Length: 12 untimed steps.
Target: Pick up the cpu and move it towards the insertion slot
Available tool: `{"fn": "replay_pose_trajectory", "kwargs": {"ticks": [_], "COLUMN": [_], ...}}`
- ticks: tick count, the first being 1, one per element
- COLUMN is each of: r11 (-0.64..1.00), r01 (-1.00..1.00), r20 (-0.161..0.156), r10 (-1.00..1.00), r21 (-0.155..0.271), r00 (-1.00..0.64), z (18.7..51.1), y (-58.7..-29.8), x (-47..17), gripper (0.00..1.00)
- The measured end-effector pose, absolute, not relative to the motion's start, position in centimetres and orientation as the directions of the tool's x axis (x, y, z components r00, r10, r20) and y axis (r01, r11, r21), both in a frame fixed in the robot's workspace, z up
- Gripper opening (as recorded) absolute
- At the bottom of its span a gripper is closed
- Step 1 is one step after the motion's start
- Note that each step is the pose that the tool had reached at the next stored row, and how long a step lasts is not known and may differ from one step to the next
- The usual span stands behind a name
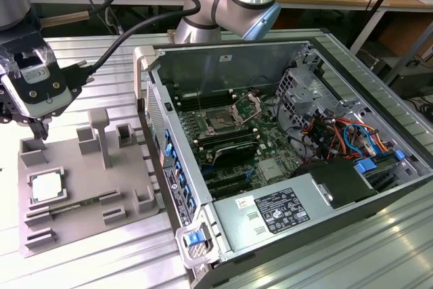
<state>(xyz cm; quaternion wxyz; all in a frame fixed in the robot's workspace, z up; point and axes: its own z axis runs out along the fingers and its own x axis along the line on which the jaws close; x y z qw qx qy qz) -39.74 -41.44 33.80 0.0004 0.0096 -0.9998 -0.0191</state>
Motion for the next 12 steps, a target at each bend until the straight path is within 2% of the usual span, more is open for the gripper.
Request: {"fn": "replay_pose_trajectory", "kwargs": {"ticks": [12], "r11": [0.999], "r01": [-0.019], "r20": [0.0], "r10": [-0.019], "r21": [0.038], "r00": [-1.0], "z": [33.6], "y": [-41.43], "x": [-39.74], "gripper": [0.11]}}
